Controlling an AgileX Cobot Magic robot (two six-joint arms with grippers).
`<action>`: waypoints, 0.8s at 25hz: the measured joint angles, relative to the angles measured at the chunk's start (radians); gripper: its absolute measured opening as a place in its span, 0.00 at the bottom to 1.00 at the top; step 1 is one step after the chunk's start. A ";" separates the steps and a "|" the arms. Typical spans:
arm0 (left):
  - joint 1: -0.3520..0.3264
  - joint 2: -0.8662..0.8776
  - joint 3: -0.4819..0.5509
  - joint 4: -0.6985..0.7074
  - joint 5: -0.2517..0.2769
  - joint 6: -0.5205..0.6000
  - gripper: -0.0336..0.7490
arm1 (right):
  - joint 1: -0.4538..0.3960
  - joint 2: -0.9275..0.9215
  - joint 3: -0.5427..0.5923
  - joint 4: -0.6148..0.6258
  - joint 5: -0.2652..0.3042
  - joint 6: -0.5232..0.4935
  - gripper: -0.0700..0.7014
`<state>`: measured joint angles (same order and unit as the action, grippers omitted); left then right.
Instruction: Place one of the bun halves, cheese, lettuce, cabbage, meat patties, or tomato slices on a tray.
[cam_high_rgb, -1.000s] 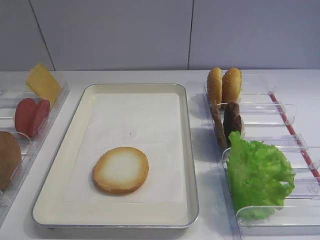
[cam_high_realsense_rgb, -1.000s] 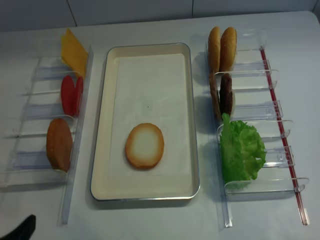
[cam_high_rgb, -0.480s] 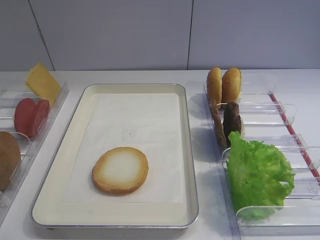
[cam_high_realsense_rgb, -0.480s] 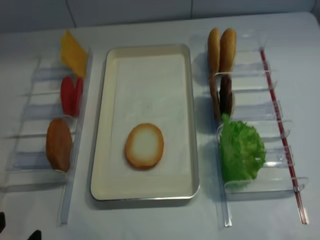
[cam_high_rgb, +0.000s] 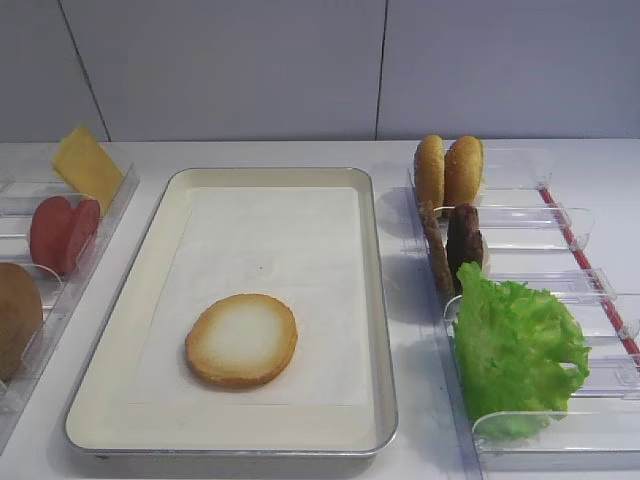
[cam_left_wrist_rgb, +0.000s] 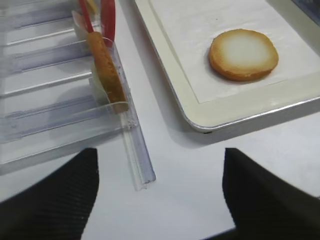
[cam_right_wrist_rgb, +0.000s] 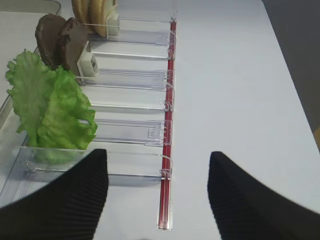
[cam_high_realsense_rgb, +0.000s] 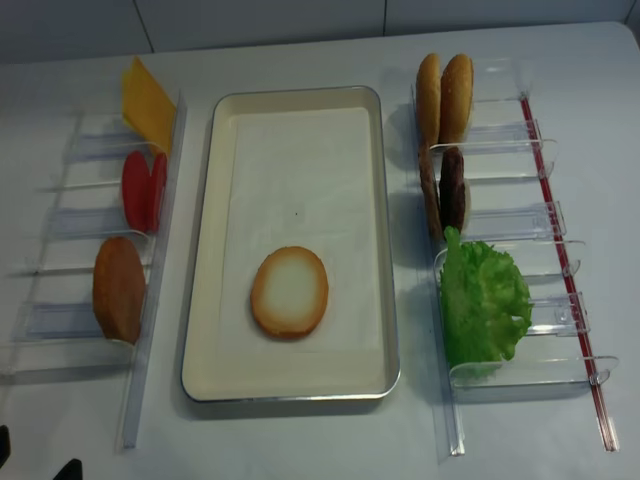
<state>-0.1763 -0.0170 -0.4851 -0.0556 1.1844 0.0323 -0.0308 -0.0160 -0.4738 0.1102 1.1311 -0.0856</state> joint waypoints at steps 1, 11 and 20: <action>0.019 0.000 0.002 0.000 0.000 0.000 0.66 | 0.000 0.000 0.000 0.000 0.000 0.000 0.68; 0.195 0.000 0.002 0.000 0.000 0.000 0.66 | 0.000 0.000 0.000 0.000 0.000 0.000 0.68; 0.219 0.000 0.002 0.000 0.000 0.000 0.66 | 0.000 0.000 0.000 0.000 0.000 0.000 0.69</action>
<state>0.0432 -0.0175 -0.4832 -0.0556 1.1844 0.0323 -0.0308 -0.0160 -0.4738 0.1102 1.1311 -0.0856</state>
